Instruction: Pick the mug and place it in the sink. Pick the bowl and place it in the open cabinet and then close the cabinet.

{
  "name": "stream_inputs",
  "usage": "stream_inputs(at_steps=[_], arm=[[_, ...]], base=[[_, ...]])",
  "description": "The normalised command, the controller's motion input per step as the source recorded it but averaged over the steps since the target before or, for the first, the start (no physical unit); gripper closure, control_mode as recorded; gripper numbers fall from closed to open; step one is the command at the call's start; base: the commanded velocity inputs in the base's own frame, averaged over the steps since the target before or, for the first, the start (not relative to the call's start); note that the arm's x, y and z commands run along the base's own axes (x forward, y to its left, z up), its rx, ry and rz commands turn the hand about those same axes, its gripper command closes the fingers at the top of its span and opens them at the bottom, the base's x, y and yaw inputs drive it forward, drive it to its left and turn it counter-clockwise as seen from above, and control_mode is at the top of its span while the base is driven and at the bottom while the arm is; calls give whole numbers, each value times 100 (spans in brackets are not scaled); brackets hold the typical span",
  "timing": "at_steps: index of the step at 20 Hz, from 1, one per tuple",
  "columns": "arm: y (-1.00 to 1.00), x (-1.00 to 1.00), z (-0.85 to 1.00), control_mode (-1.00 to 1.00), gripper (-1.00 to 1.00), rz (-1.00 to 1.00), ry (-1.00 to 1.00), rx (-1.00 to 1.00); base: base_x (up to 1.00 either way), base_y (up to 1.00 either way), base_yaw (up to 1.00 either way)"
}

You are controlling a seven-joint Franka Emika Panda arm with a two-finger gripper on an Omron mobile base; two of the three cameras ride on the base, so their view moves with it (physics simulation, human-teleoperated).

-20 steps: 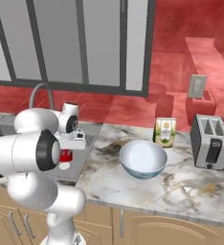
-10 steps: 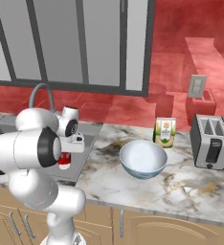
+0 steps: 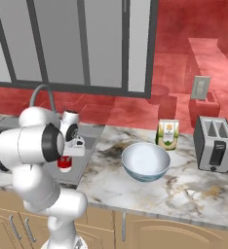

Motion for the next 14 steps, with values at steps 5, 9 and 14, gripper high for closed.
stream_inputs(at_steps=[5, 9, 14], arm=[[27, 13, -17, -100, 100, 0, 0, 0], [14, 13, -16, -100, 100, 0, 0, 0], [0, 9, -21, -100, 100, 0, -1, 0]], base=[[0, 0, 0], [0, 0, 0], [0, 0, 0]])
